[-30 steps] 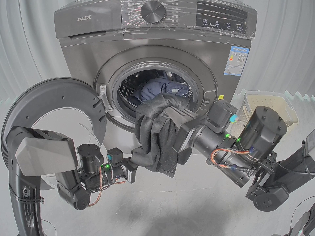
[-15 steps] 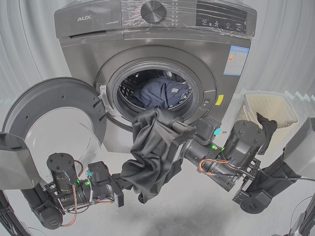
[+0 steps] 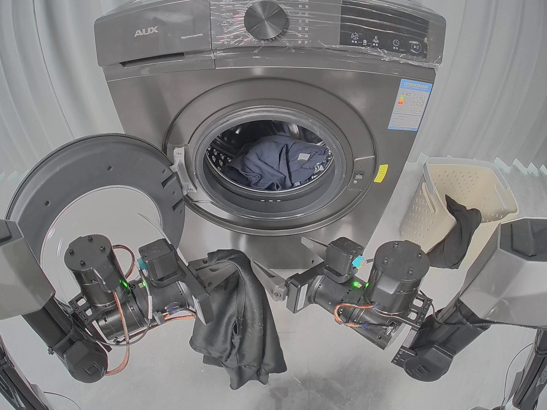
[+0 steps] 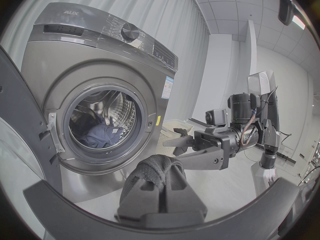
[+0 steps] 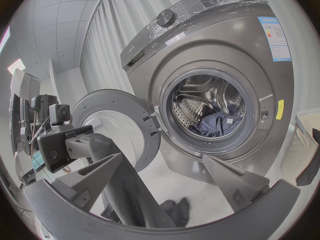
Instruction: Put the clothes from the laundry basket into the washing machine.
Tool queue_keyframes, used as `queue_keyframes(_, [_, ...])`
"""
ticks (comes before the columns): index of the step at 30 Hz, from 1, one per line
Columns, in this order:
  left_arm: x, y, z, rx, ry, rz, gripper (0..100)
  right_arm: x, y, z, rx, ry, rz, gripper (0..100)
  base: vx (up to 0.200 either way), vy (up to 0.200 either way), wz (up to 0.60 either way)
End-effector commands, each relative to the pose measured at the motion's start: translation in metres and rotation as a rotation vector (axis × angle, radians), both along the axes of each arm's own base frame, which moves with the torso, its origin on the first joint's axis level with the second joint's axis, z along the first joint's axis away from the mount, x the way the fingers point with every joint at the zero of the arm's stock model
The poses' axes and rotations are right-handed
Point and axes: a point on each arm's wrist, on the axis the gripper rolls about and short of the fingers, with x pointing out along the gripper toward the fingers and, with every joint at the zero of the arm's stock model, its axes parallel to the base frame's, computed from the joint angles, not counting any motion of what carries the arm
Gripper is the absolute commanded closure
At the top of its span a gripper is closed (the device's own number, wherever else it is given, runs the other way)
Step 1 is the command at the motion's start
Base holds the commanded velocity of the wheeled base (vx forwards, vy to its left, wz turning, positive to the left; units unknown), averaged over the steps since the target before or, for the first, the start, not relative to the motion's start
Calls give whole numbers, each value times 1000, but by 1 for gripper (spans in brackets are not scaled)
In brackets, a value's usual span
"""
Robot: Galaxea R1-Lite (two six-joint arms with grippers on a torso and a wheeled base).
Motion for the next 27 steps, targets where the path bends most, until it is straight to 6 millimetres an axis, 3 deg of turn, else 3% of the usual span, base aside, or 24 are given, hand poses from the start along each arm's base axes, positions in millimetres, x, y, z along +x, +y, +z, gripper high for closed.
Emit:
queue_keyframes(1, [3,3,3,-7,-10,16,100,-1,-1,-4,-14,10,-1,0,0,0,0])
queue_keyframes(15, [20,7,16,-81,-34,131,100,-14,-13,-25,-96,79,2,0,0,0,0])
queue_keyframes(27, [25,4,22,-104,-56,150,100,-12,-7,-34,-116,84,11,0,0,0,0])
